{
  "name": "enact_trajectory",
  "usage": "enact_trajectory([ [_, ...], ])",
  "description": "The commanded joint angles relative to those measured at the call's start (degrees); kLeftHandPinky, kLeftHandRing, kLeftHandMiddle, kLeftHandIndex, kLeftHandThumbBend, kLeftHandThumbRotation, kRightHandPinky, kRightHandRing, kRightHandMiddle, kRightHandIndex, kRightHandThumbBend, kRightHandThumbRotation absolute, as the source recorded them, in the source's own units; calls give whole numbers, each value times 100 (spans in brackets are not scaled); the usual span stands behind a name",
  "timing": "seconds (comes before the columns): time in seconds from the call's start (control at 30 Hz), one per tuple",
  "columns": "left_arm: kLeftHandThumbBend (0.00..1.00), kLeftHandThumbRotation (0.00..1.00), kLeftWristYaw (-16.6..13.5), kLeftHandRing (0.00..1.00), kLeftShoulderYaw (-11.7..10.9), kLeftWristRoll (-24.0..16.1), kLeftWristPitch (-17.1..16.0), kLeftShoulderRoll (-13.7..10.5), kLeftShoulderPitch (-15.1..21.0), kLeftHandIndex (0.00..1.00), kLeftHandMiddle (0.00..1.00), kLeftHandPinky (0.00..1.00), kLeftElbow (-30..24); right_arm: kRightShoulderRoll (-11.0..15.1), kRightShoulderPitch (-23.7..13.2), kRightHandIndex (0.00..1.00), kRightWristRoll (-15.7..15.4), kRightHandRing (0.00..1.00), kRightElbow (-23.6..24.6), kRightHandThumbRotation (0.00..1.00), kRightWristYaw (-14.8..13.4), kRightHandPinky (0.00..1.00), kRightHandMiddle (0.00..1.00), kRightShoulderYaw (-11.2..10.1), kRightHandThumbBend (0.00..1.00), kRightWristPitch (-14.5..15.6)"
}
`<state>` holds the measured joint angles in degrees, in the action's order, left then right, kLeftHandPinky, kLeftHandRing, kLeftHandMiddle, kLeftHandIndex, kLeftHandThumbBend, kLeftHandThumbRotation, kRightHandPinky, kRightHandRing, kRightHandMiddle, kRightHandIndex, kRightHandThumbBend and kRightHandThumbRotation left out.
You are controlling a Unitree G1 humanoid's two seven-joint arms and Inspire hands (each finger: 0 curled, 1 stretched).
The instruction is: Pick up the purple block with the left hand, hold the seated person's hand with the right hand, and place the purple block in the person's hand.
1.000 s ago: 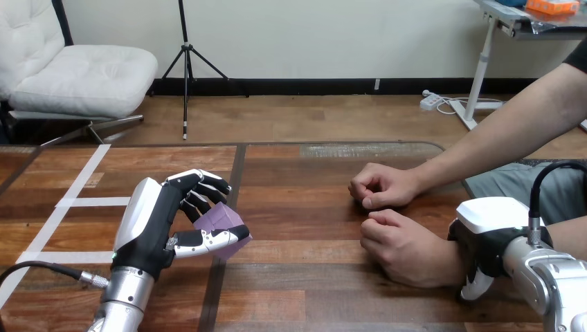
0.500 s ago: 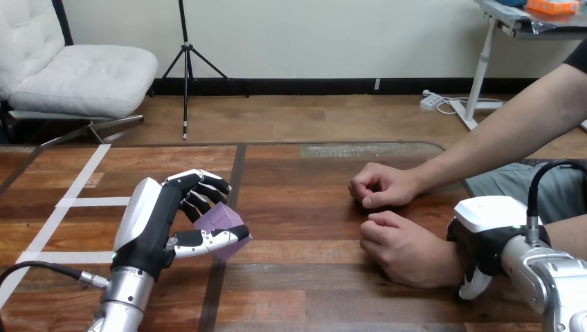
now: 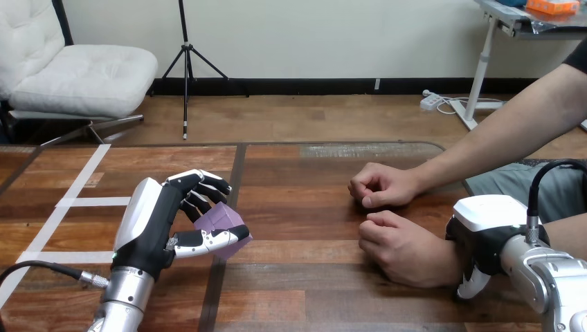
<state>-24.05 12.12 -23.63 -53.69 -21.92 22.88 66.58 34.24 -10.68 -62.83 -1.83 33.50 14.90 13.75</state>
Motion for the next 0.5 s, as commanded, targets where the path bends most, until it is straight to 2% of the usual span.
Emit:
enact_trajectory([
  [0.0,64,13,-42,46,-95,-32,-73,-120,228,57,54,40,-275,131,-41,64,120,45,6,0,-92,34,53,-72,74,88],
  [0.47,64,13,2,46,-104,-7,-82,-108,239,57,54,40,-268,166,16,61,317,52,103,0,-281,43,58,-142,72,87],
])
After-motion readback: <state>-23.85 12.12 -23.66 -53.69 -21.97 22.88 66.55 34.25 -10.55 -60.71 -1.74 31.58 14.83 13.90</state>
